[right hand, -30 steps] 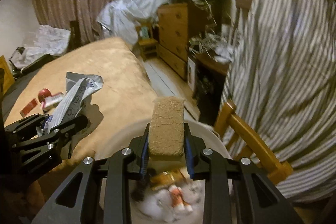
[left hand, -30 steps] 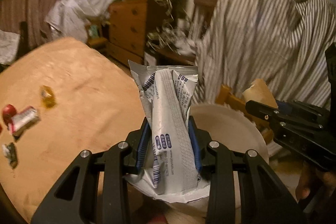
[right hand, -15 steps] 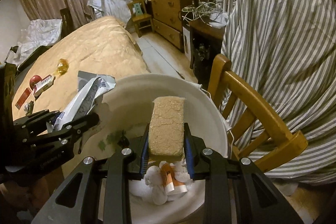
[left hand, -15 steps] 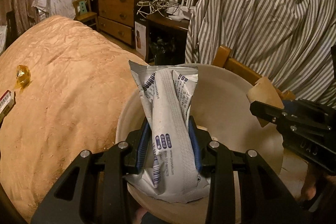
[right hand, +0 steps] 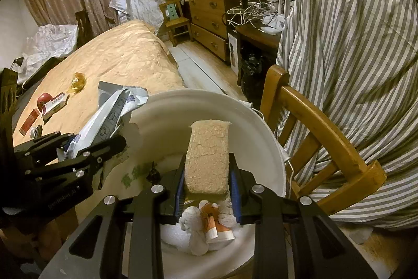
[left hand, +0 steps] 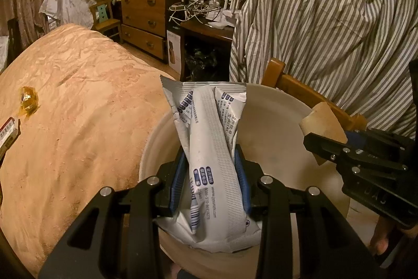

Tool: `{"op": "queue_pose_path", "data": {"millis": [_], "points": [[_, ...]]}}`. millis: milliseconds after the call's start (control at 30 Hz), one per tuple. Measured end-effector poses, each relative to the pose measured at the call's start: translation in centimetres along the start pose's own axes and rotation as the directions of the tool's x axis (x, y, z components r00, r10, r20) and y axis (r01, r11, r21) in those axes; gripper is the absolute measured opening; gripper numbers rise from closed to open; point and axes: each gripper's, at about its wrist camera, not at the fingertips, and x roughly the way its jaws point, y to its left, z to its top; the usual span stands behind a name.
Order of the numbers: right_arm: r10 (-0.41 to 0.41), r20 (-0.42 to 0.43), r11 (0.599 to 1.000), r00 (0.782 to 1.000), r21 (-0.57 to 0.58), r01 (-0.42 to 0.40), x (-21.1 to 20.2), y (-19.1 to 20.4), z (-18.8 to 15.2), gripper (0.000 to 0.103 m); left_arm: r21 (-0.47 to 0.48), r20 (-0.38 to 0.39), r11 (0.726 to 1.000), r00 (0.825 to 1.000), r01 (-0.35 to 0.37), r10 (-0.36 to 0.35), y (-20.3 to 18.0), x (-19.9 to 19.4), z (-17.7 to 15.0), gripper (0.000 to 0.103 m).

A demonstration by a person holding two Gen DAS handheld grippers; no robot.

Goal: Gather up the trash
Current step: 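Open both tools to drop the wrapper and sponge into the bucket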

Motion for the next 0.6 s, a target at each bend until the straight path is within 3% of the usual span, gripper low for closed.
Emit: {"op": "queue_pose_path", "data": {"millis": [600], "points": [[0.001,0.001,1.000,1.000,0.002,-0.001,-0.01,0.15,-0.06,0.028,-0.013,0.011,1.000,1.000,-0.003,0.003,0.41,-0.45,0.41,0.034]]}}
